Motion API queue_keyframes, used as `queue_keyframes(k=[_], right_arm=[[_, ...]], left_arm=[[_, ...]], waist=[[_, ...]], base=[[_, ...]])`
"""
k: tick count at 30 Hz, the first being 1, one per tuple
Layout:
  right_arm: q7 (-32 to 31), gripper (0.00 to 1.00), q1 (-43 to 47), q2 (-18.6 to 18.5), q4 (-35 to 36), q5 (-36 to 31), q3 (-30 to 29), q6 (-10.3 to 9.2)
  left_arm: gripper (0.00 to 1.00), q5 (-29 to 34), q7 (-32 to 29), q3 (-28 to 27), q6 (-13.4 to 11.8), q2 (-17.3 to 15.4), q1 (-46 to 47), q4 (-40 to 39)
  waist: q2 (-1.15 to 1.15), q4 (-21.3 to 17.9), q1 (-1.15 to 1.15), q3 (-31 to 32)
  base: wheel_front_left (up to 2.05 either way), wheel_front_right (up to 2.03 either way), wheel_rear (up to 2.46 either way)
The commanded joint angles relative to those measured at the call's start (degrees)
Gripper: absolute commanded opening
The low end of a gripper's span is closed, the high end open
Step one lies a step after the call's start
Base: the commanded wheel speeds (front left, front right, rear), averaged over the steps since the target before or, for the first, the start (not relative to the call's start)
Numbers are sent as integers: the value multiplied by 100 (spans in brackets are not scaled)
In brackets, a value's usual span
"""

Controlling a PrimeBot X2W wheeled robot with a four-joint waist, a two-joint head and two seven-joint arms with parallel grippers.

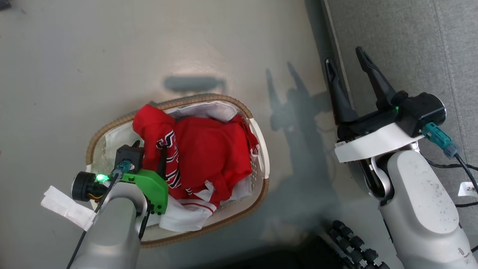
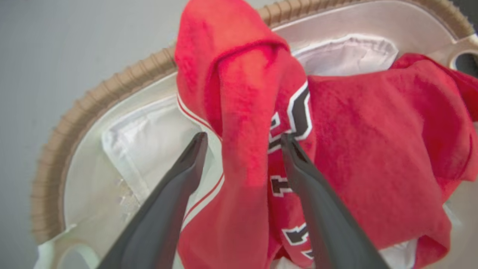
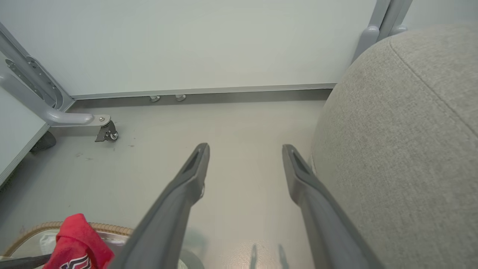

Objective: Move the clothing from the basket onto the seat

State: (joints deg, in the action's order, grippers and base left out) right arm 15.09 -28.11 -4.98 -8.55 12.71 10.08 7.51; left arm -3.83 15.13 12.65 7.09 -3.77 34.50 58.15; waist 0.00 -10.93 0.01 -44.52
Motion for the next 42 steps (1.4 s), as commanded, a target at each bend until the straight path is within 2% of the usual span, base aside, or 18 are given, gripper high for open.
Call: queue_keyframes(k=[1,9,17,18,19,28,42], right_arm=[[11,100,-91,-3,5,65,18,-4],[11,100,-166,30,36,115,89,-4],[11,100,-207,79,11,144,129,-4],[11,100,-211,87,9,151,133,-4],[11,100,-212,95,11,151,134,-4],[11,100,-63,118,-107,170,63,-4],[10,100,600,19,-355,120,-45,-5]], left_arm=[[100,-36,4,8,19,-34,150,135],[100,-155,4,199,39,0,522,601],[100,-441,4,759,45,28,612,675],[57,-477,4,801,45,30,617,696],[0,-507,4,880,46,37,613,727],[0,-900,4,1313,47,19,337,706],[0,-1205,5,1574,44,7,-762,-354]], waist=[[0,-101,-1,-291],[0,-159,-1,-486],[0,-228,-1,-537],[0,-237,-1,-530],[0,-250,-1,-517],[0,-232,-1,-89],[0,175,-1,1464]], base=[[0,0,0],[0,0,0],[0,0,0],[0,0,0],[0,0,0],[0,0,0],[0,0,0]])
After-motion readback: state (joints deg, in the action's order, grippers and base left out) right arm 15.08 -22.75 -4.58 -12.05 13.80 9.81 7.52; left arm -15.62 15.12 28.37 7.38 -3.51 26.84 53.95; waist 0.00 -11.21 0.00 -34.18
